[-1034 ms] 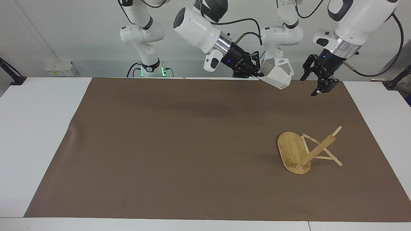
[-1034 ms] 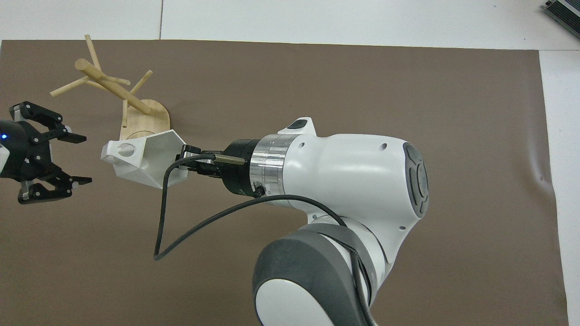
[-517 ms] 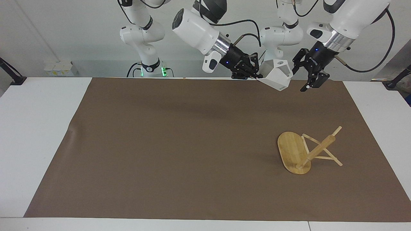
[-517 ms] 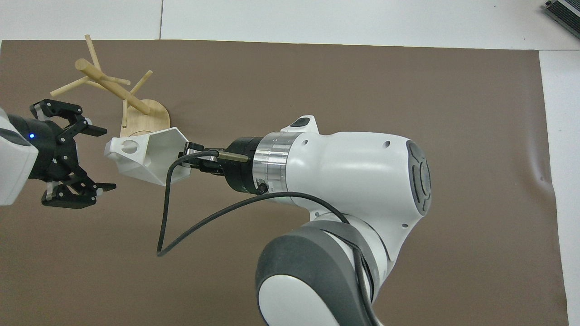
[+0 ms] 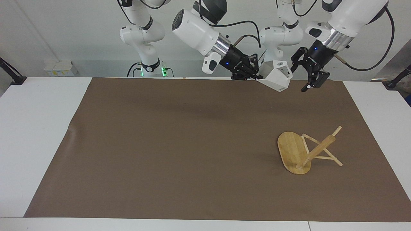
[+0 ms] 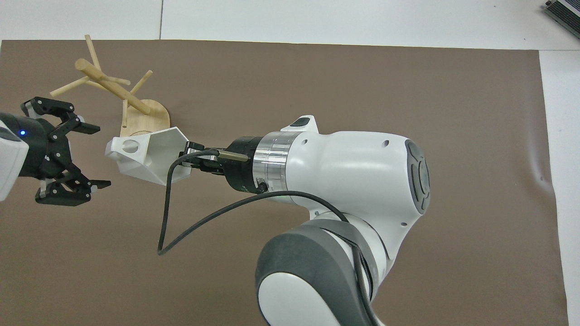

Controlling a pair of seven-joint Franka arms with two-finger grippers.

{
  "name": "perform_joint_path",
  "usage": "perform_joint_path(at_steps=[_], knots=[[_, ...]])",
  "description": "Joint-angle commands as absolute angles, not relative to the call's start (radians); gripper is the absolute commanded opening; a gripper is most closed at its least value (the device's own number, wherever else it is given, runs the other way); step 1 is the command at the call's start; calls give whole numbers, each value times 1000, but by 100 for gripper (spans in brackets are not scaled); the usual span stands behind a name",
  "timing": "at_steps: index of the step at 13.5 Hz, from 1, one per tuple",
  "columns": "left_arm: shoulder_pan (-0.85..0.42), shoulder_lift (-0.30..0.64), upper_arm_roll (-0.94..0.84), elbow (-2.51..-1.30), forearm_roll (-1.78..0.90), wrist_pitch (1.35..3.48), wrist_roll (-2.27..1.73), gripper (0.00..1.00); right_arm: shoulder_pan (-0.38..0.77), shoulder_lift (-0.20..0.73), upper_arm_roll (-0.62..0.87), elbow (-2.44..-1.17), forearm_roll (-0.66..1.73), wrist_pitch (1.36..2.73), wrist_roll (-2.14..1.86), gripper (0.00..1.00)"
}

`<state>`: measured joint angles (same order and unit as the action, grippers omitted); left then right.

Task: Hang cup on rack
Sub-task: 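Hold the cup with the right gripper while the left gripper approaches it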

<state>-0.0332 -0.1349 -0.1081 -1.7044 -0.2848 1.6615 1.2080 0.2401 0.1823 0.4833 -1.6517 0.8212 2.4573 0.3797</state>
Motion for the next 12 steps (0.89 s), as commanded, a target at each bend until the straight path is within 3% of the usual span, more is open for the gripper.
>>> perform_joint_path(at_steps=[1, 12], knots=[[-31, -140, -107, -1706, -293, 1709, 1193, 100, 230, 193, 494, -1638, 841, 2473, 379, 0], [-44, -126, -113, -1704, -331, 1729, 1266, 100, 212, 207, 494, -1637, 859, 2454, 374, 0]])
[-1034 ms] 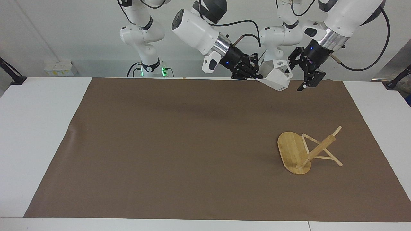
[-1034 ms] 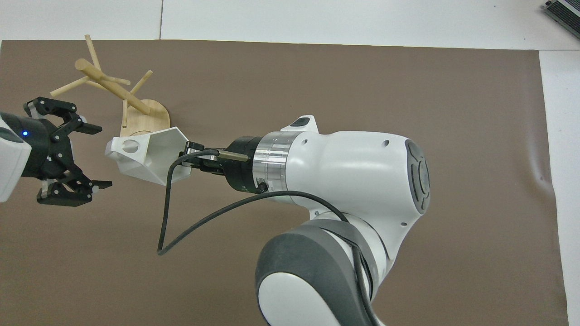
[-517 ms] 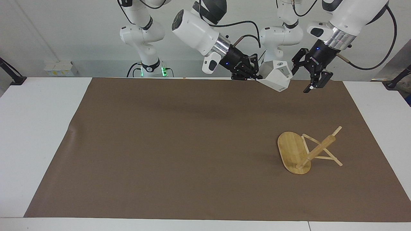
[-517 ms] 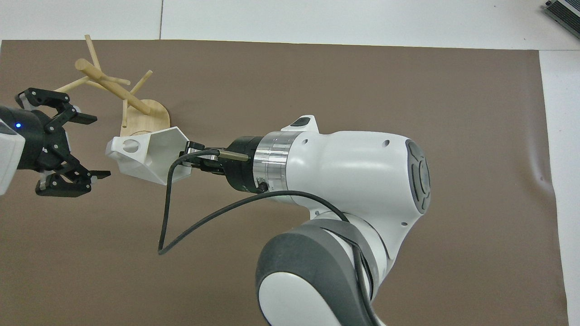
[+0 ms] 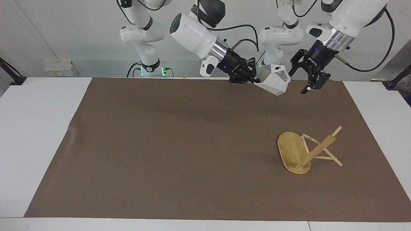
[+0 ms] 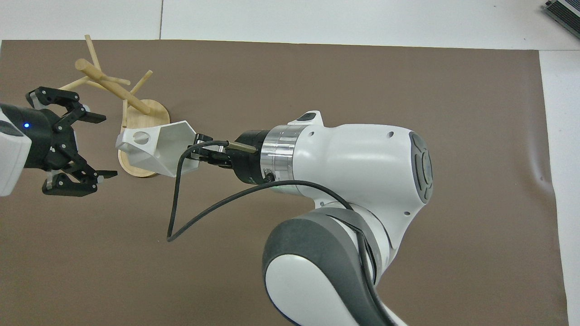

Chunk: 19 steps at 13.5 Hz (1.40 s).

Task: Hang cup on rack
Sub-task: 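Hold the cup with the right gripper while the left gripper approaches it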

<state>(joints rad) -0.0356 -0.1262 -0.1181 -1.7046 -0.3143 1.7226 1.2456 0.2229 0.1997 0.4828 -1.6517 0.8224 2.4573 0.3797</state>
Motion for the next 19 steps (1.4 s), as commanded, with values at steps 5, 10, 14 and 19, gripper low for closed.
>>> perform_joint_path(at_steps=[5, 10, 14, 19], knots=[[-51, -130, -115, -1707, -333, 1698, 1266, 100, 212, 207, 494, -1637, 899, 2456, 374, 0], [-51, -132, -115, -1710, -334, 1698, 1255, 100, 213, 206, 492, -1635, 989, 2467, 374, 0], [-51, -135, -115, -1720, -337, 1700, 1247, 100, 213, 206, 492, -1635, 989, 2467, 374, 0], [-51, -143, -115, -1761, -414, 1741, 1258, 100, 213, 206, 492, -1635, 988, 2464, 374, 0]])
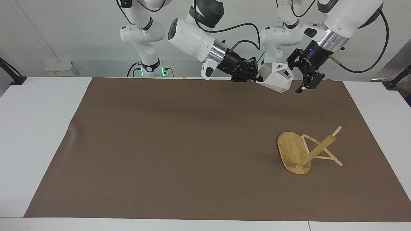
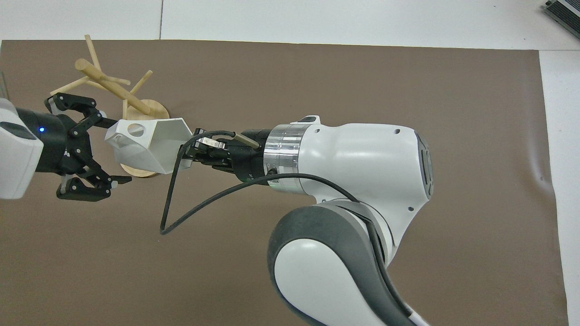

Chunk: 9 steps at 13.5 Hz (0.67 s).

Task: Hang cup on rack
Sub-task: 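Hold the cup with the right gripper while the left gripper approaches it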

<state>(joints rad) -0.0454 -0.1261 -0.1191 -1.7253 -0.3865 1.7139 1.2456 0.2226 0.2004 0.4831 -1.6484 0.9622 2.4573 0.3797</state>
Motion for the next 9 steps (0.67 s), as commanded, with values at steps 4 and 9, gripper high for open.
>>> perform_joint_path(at_steps=[4, 9], knots=[[-51, -132, -115, -1776, -442, 1761, 1295, 100, 210, 206, 488, -1635, 988, 2464, 374, 0], [-51, -98, -115, -1763, -517, 1775, 1295, 100, 209, 206, 486, -1635, 986, 2464, 374, 0]])
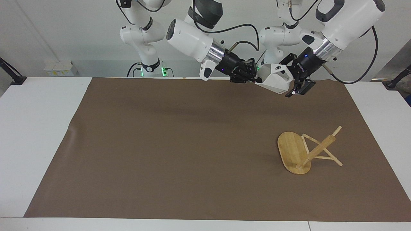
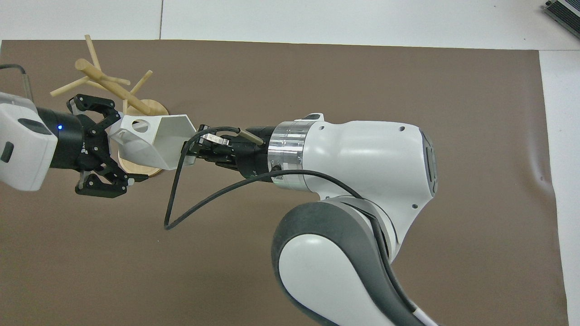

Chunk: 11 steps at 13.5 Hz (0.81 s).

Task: Hang cup on rack
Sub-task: 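Hold the cup with the right gripper while the left gripper approaches it, then close the left gripper on the cup and open the right gripper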

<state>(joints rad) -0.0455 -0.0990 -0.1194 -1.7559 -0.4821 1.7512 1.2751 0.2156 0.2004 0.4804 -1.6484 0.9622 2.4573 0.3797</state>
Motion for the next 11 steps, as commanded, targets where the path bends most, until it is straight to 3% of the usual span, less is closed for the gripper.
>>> perform_joint_path(at_steps=[1, 11], knots=[[-52, -98, -115, -1763, -523, 1776, 1296, 100, 209, 206, 486, -1637, 986, 2464, 374, 0], [-51, -103, -117, -1775, -589, 1775, 1299, 100, 210, 206, 486, -1635, 986, 2467, 374, 0]])
